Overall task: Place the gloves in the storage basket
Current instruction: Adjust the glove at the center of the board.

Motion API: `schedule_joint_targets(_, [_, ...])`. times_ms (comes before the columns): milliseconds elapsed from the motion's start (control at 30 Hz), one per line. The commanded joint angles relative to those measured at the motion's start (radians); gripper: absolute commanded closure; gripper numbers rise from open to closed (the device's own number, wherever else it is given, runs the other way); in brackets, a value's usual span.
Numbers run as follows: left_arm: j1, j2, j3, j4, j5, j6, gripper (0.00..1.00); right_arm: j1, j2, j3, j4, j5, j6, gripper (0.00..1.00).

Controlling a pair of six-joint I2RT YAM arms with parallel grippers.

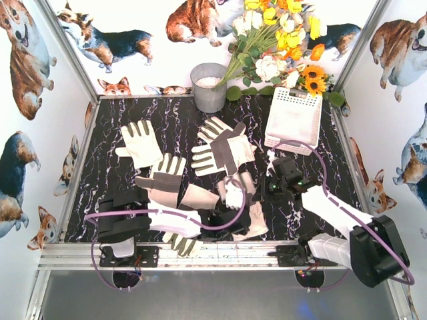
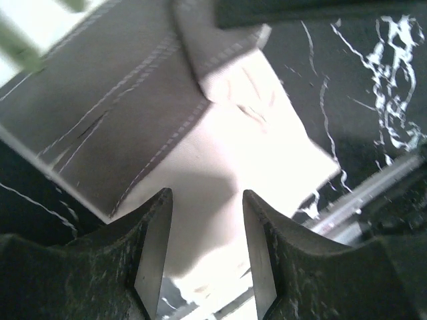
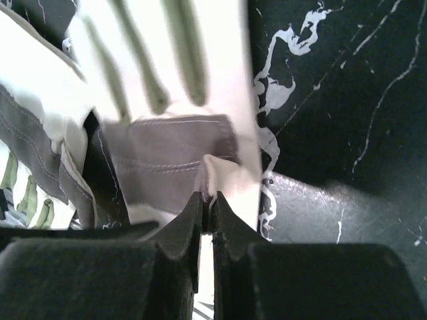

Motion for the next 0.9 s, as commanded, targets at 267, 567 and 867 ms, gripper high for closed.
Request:
schedule_joint_targets(267, [-0.121, 0.015, -0.010, -0.027, -0.079, -0.208, 0.60, 0.002, 0.131, 0.068, 0.117, -0.038, -0.055, 1.00])
schedule_joint_targets(567, [-0.112, -0.190, -0.013, -0.176, -0.187, -0.162, 0.40, 0.002, -0.071, 0.066, 0.007, -0.015, -0.042, 0.60])
schedule_joint_targets(867, [0.044, -0.294, -0.034, -0.172, -0.128, -0.023, 0.41, 0.002, -0.213, 0.066, -0.158, -0.010, 0.074, 0.46])
